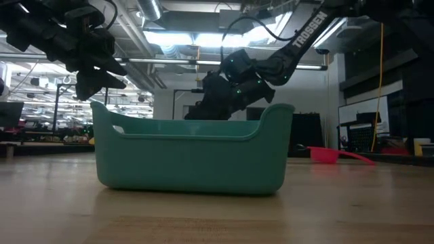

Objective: Nest measuring cups in basket
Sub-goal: Adjust the light blue measuring cup

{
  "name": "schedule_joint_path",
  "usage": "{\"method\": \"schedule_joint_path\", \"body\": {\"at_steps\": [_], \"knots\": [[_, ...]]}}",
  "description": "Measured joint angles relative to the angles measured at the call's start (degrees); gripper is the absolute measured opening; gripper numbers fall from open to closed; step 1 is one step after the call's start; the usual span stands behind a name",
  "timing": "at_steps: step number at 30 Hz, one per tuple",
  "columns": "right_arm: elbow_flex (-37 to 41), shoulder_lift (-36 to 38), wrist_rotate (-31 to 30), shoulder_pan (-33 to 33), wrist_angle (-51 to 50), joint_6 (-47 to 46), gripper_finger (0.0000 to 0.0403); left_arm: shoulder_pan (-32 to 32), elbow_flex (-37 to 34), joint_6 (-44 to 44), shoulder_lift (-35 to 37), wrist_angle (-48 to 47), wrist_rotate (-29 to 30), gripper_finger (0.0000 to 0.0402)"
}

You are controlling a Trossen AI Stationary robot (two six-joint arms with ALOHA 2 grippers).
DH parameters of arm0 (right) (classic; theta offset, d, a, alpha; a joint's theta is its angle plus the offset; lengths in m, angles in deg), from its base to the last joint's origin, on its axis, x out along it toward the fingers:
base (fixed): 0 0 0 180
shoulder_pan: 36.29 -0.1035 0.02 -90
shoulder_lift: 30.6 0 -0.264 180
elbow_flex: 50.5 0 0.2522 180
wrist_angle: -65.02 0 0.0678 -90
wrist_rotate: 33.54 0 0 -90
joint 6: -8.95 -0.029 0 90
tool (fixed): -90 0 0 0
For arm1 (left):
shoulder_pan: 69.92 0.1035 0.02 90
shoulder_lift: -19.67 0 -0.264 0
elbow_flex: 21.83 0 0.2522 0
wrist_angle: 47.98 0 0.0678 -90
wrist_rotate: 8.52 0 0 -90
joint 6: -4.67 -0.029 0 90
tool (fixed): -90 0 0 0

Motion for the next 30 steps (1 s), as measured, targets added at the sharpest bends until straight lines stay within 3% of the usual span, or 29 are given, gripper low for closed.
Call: {"method": "schedule_joint_path", "body": {"at_steps": [10,15,30], "knots": [[0.0,0.0,-0.2,-2.1,-2.4,0.2,0.0208,0.0,0.0,0.0,0.0,0.0,0.0,0.0134],[0.0,0.0,-4.9,-3.0,-2.8,0.3,0.0189,0.0,0.0,0.0,0.0,0.0,0.0,0.0134],[0.0,0.0,-6.2,-3.1,-3.4,0.0,0.008,0.0,0.0,0.0,0.0,0.0,0.0,0.0133]]}}
